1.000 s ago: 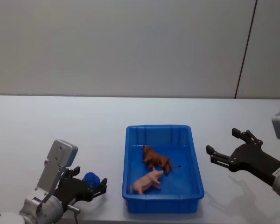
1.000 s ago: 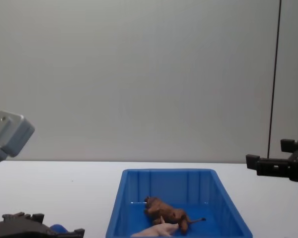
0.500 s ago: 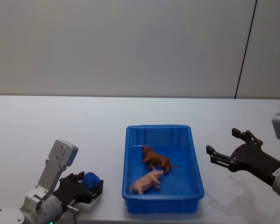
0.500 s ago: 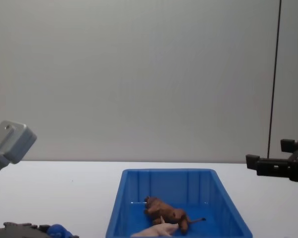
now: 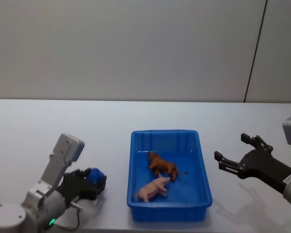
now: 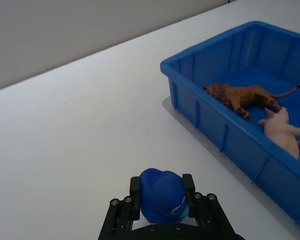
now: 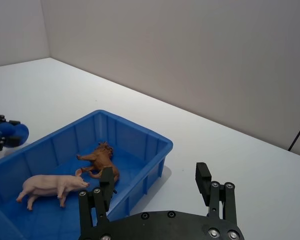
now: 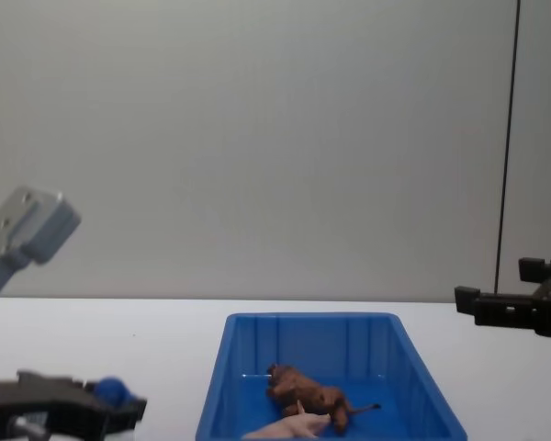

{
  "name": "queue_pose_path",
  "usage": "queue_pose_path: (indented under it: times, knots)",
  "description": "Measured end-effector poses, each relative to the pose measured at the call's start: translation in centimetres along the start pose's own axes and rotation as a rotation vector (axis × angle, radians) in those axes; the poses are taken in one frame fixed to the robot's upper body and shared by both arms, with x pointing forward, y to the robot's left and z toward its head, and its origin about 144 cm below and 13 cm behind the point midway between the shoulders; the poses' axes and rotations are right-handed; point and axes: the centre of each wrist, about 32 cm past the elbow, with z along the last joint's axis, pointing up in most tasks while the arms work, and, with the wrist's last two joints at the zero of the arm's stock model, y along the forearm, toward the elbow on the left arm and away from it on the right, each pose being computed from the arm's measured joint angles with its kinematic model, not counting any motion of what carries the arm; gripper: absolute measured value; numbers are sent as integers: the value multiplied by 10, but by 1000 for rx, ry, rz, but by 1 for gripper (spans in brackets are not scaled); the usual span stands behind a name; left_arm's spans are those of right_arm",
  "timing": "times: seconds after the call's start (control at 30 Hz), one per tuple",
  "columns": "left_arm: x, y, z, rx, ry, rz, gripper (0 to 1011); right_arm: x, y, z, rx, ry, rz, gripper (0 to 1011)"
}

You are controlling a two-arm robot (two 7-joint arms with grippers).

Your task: Pick up the two dolls from the table and place them into the box.

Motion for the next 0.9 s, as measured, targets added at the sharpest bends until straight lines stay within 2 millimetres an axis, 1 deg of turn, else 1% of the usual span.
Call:
queue_pose_path:
  times: [0.07,0.27,0.4,0.63,0.7,0.73,0.77,0.8,0.9]
  knots:
    - [0,0,5,-8,-15,1,486,0,0,0,0,0,0,1001]
    - [1,-7,32,-64,-87,-16,446,0,0,0,0,0,0,1001]
    - [1,-13,42,-90,-116,-34,433,0,0,0,0,0,0,1001]
    - [0,-34,62,-155,-169,-97,379,0,0,0,0,0,0,1001]
    - [0,-37,66,-169,-180,-111,379,0,0,0,0,0,0,1001]
    - [-1,-43,69,-178,-186,-127,374,0,0,0,0,0,0,1001]
    - [-1,-45,70,-186,-192,-138,383,0,0,0,0,0,0,1001]
    - [-2,-51,74,-197,-199,-155,445,0,0,0,0,0,0,1001]
    - [-3,-59,78,-215,-212,-184,508,0,0,0,0,0,0,1001]
